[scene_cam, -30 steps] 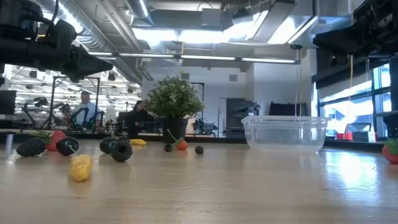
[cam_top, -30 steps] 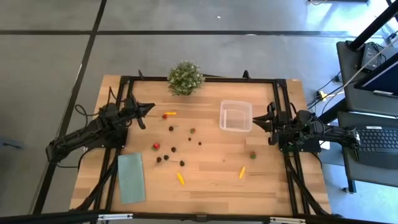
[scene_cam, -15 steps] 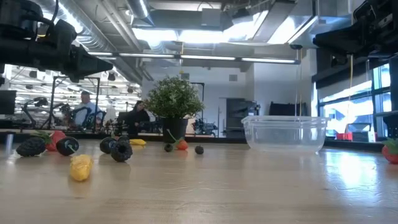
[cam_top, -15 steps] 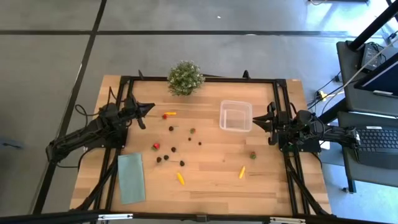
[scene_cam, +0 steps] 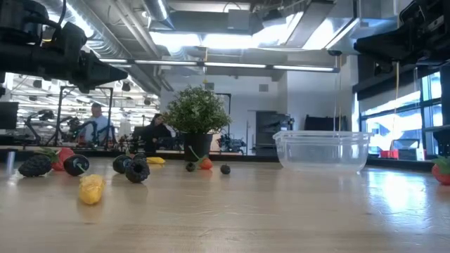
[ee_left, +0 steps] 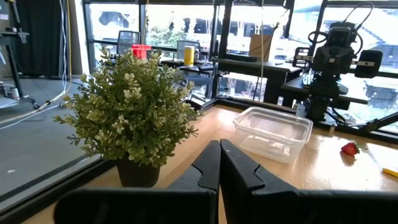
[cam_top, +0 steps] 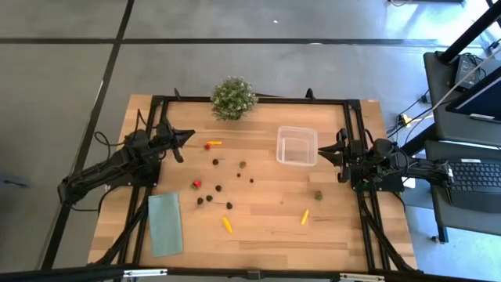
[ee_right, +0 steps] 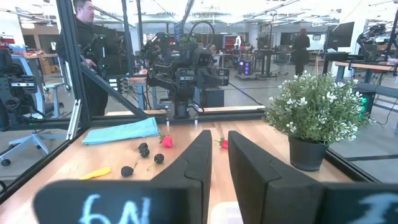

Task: Pick and placing Produce into tupperware

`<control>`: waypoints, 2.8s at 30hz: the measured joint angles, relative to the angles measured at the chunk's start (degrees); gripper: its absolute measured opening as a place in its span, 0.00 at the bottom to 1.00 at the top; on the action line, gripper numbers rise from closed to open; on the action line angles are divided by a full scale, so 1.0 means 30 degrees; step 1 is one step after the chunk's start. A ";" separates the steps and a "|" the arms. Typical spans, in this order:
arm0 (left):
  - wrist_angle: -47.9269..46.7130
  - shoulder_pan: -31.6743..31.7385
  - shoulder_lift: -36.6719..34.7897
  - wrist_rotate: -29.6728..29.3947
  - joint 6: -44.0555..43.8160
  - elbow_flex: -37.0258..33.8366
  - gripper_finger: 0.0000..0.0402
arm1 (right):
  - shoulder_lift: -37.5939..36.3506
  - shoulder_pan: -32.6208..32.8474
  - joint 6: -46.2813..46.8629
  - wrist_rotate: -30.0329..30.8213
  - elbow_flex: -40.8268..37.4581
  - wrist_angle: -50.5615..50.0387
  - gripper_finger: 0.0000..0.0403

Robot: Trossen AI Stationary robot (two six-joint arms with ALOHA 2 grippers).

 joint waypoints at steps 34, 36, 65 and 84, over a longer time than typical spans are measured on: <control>0.0002 -0.0007 0.0000 0.0000 -0.0001 0.0000 0.00 | -0.0005 0.0006 0.4477 0.1653 -0.0001 0.1081 0.33; -0.0005 -0.0004 0.0000 0.0000 0.0002 -0.0001 0.00 | -0.0006 0.0007 0.5484 0.1617 -0.0007 0.1079 0.38; 0.0053 0.0000 0.0000 0.0000 0.0020 -0.0003 0.00 | 0.6823 0.0044 0.7241 0.1644 0.7616 -0.4946 0.43; 0.0060 0.0000 0.0007 -0.1494 0.0020 -0.0007 0.00 | 2.0183 0.1025 1.7558 -0.3092 1.5309 -2.1221 0.41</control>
